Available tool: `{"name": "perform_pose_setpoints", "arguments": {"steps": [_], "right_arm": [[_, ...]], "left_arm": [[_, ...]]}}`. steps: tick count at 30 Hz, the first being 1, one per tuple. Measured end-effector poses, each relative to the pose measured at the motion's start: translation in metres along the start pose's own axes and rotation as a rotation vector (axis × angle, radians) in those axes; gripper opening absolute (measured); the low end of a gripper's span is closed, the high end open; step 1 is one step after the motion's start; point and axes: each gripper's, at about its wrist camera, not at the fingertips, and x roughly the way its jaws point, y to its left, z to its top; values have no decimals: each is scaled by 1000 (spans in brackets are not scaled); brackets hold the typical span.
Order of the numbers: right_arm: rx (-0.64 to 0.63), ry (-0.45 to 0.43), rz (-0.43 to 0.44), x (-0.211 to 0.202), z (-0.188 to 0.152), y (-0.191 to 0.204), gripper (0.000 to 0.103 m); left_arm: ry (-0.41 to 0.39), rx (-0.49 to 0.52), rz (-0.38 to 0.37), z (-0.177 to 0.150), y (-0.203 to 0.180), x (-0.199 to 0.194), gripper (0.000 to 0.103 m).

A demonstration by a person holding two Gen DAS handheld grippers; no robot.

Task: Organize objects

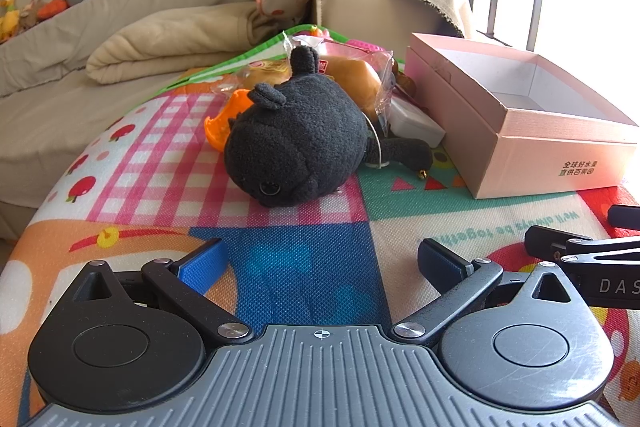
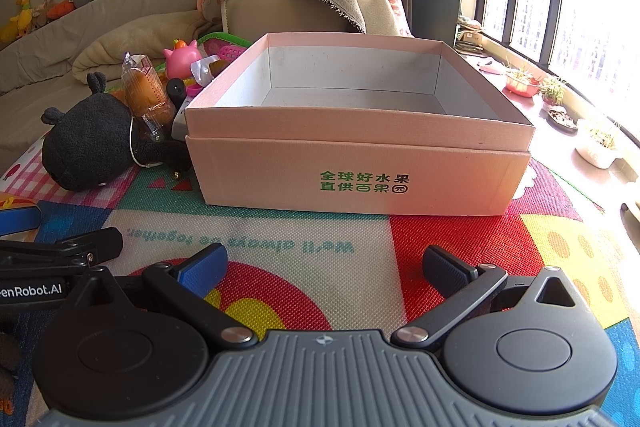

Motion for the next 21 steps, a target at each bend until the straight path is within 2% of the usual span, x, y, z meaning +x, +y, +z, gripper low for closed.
{"name": "perform_pose_setpoints", "arguments": {"steps": [9,14,16,21], "right_arm": [[-4,10,6,0,1,-2,103],[-24,96,44,4,14,-7,103],[-33,99,43,3,15,-6,103],[-32,99,43,4,15,-5,103]], "left_arm": [[0,0,0,0,0,0,103],[1,-1,0,0,0,0,103],[1,-4,-2,0,0,0,103],[-10,-21,-53,3,11,-5,103]]}}
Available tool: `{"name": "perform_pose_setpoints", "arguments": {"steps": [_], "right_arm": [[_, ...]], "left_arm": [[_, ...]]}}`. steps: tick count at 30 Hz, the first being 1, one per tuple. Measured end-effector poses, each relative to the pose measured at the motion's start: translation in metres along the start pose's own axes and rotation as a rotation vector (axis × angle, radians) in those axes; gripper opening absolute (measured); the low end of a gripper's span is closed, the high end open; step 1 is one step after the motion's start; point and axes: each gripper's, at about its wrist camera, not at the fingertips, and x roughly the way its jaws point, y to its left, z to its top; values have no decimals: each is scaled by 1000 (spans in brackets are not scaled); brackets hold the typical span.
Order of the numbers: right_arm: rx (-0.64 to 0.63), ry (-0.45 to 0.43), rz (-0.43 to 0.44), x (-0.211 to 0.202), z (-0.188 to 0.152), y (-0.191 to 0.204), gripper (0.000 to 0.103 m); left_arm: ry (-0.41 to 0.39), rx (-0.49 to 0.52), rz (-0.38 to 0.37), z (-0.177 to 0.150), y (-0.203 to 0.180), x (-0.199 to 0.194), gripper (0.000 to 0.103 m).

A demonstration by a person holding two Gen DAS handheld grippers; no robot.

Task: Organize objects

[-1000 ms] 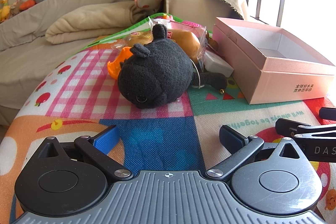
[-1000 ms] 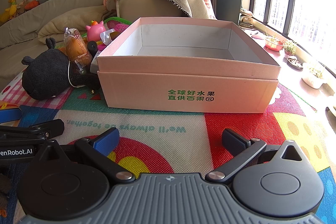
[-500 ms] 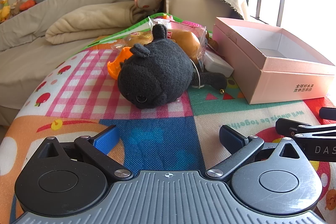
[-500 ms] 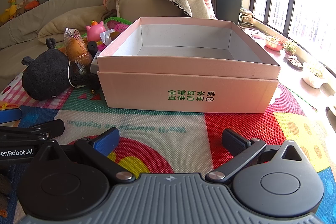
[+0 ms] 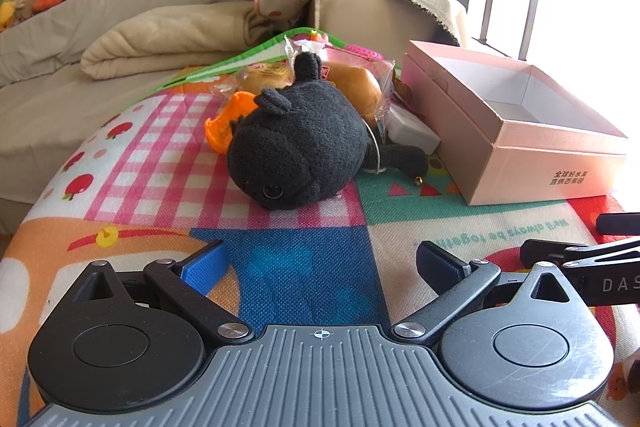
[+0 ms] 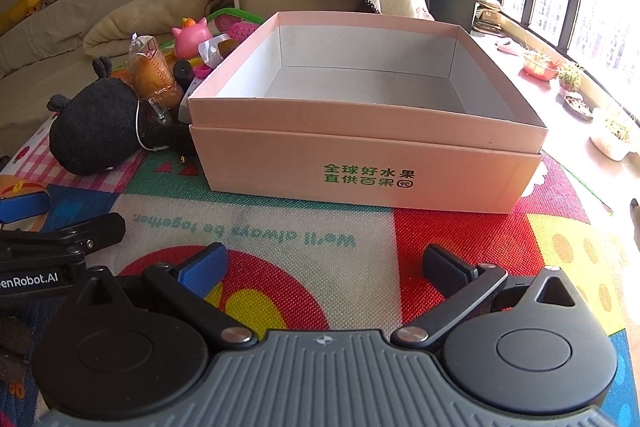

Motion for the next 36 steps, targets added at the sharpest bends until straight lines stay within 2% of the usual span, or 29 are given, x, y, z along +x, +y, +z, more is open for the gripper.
{"name": "perform_pose_setpoints", "arguments": {"steps": [2,6,9,11,14,15,16,17,19,22,26,28,30,33,36], "right_arm": [[0,1,0,0,0,0,103],[-14,4,-3,1,2,0,103],[-20,6,4,1,2,-1,103],[-17,1,13,1,1,-3,103],[-26,7,22,1,2,-4,103],[-30,9,21,1,3,-3,103],[-34,10,19,0,3,-2,103],[-44,4,18,-2,3,0,103],[-83,-20,31,-7,1,9,103],[-189,-122,48,-26,0,36,103],[-352,-344,39,-51,15,85,103],[-424,-383,61,-51,27,107,103],[-471,-351,118,-41,42,125,103],[-443,-249,192,-10,67,152,103],[-392,-182,207,18,87,165,91]], "left_arm": [[-52,23,-13,3,5,-9,103],[-149,141,-1,23,8,-13,103],[-144,182,-61,39,10,3,103],[-124,202,-55,45,8,18,103],[-87,174,-91,50,10,38,103],[-90,154,-107,51,12,40,99],[-106,140,-99,51,15,38,78],[-122,131,-79,51,19,33,76],[-119,73,-91,49,33,21,75],[-120,-15,-147,39,63,-5,75],[-130,-89,-131,20,100,-40,75],[-136,-116,-125,13,116,-53,75],[-147,-143,-120,9,131,-64,75],[-172,-189,-121,5,150,-74,75],[-190,-209,-125,4,163,-79,75]]}}
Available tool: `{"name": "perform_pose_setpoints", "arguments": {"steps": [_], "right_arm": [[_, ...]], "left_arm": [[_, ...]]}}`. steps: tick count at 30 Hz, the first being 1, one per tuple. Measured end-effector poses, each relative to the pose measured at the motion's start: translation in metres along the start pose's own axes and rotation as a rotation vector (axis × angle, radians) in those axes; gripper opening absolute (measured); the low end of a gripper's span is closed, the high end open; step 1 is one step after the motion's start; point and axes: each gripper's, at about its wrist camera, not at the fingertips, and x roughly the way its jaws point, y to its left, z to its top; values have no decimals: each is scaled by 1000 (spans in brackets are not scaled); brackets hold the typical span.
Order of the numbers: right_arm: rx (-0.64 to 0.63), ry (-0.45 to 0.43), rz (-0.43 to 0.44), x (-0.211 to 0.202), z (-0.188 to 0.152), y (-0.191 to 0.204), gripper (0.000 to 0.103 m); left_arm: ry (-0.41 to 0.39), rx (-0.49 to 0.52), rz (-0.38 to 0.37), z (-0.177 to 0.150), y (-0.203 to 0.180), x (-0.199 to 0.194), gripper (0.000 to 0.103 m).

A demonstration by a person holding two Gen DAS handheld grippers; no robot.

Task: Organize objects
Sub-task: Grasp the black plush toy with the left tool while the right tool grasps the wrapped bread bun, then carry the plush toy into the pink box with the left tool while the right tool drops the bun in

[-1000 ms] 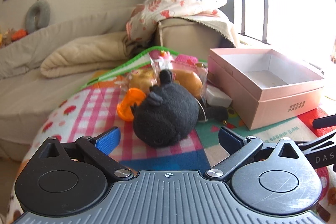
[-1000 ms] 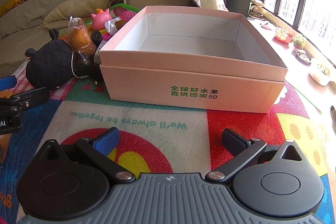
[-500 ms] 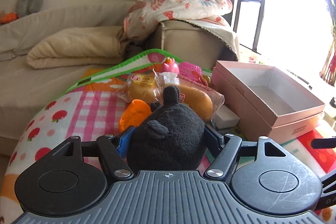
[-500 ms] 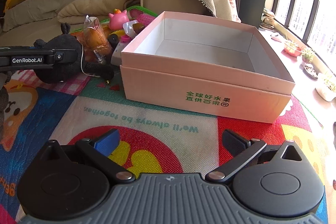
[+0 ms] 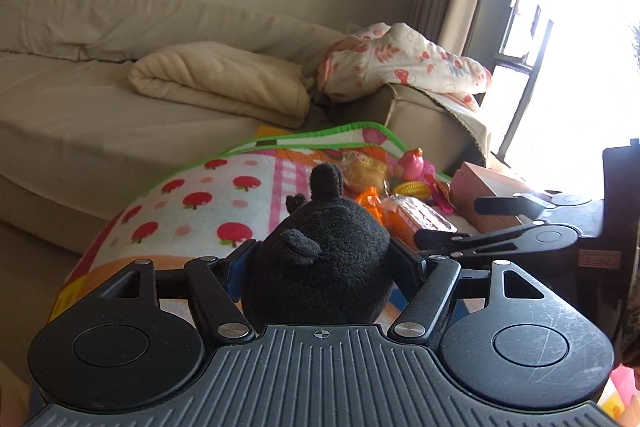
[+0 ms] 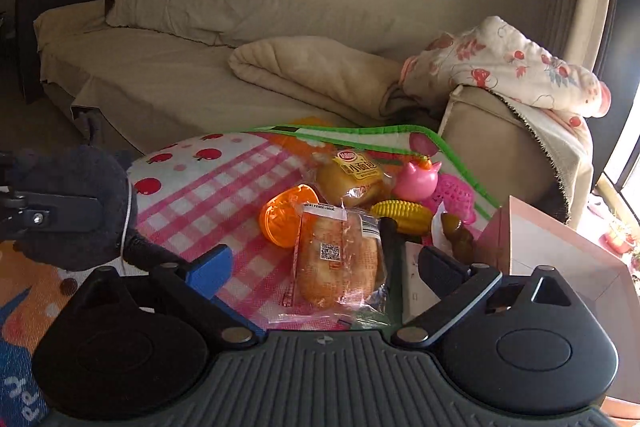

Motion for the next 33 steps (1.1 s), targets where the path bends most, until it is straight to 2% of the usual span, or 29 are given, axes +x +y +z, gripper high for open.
{"name": "perform_pose_setpoints", "arguments": {"steps": [5,6,8,9,17,21,24,26,29,33], "right_arm": [[113,129,7,45,11,-15,88],[132,168,16,51,10,-18,76],[110,170,3,43,9,-16,59],[103,178,17,37,8,-16,55],[45,93,36,-85,-34,-18,55],[70,45,-21,-146,-67,-35,55],[90,4,-83,-177,-88,-49,55],[107,-23,-149,-195,-101,-61,55],[167,-54,-185,-208,-113,-81,55],[215,-87,-234,-218,-129,-101,55]], "left_arm": [[14,7,-26,-5,5,-2,75],[17,13,-37,-6,4,-3,75],[23,26,-59,-8,1,-4,75],[30,39,-71,-9,-3,-4,75],[93,174,-158,-22,-50,-13,75],[107,229,-224,-21,-83,-20,75],[80,232,-296,-4,-112,-19,75],[51,233,-335,16,-137,-6,75],[21,232,-362,45,-177,27,75],[47,216,-395,72,-228,86,77]]}}
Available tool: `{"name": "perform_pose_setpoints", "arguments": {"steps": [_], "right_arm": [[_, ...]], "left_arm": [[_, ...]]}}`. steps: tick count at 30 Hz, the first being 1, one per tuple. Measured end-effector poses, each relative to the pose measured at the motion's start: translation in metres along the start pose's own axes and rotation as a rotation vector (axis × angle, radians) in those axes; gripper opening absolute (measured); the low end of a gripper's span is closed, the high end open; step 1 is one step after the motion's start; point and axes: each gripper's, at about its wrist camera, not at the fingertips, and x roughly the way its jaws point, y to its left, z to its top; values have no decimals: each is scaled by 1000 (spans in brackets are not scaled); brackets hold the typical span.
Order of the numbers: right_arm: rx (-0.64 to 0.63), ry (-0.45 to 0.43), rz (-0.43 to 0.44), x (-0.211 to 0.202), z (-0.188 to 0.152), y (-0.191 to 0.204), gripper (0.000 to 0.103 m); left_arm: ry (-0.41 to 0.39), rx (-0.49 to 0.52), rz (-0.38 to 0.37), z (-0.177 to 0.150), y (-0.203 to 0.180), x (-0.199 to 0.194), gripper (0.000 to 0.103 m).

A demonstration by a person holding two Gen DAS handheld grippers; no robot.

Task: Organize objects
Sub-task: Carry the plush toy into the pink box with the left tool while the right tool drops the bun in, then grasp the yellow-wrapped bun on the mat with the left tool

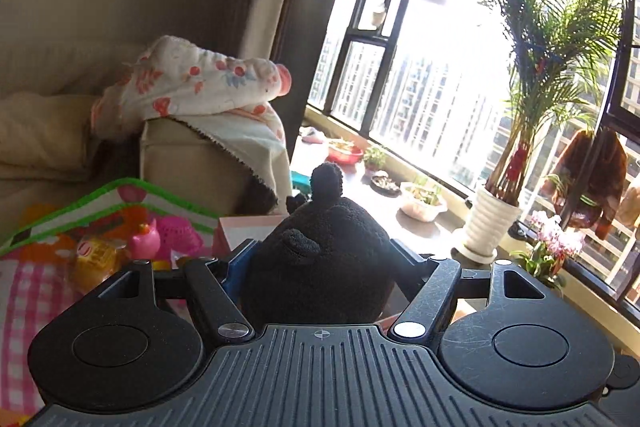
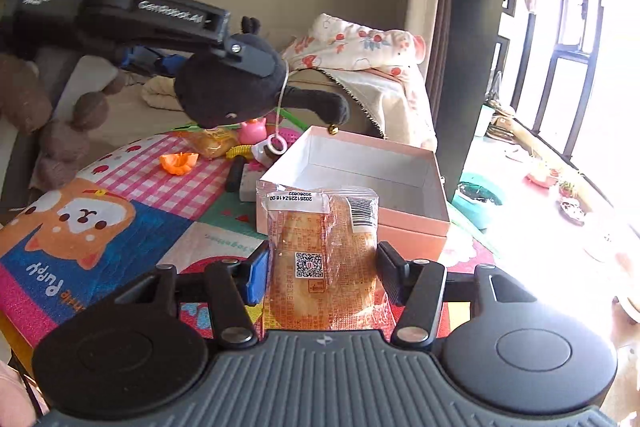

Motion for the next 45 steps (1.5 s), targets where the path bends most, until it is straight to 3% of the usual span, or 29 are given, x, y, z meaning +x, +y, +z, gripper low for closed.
{"name": "perform_pose_setpoints", "arguments": {"steps": [3,5,7,9,13,17,22,27,29,30,31,36,45], "right_arm": [[35,-7,-12,3,-6,-14,55],[58,-5,-17,5,-10,-20,55],[73,-6,-23,7,-12,-25,55],[85,-11,-28,7,-13,-29,55],[96,-12,-31,12,-13,-35,55],[118,-24,-26,23,1,-42,55],[168,-23,34,60,48,-47,55],[216,13,81,119,102,-42,55],[227,36,102,140,114,-40,59],[235,39,90,147,117,-38,71],[239,36,80,150,118,-38,78],[250,20,69,140,110,-40,85],[133,25,-42,105,53,-21,88]], "left_arm": [[0,28,-11,11,-14,51,80],[73,97,53,2,-24,91,80],[104,169,125,-13,-33,114,74],[100,171,121,-22,-34,118,74],[63,69,99,-27,-13,90,74],[54,42,119,-40,12,45,74],[97,48,155,-73,36,-4,74],[146,58,228,-99,57,-29,74],[156,41,235,-104,65,-34,74],[155,33,237,-106,68,-37,74],[153,25,239,-107,71,-40,74],[144,-16,238,-113,84,-48,74],[154,-64,199,-125,87,-38,74]]}}
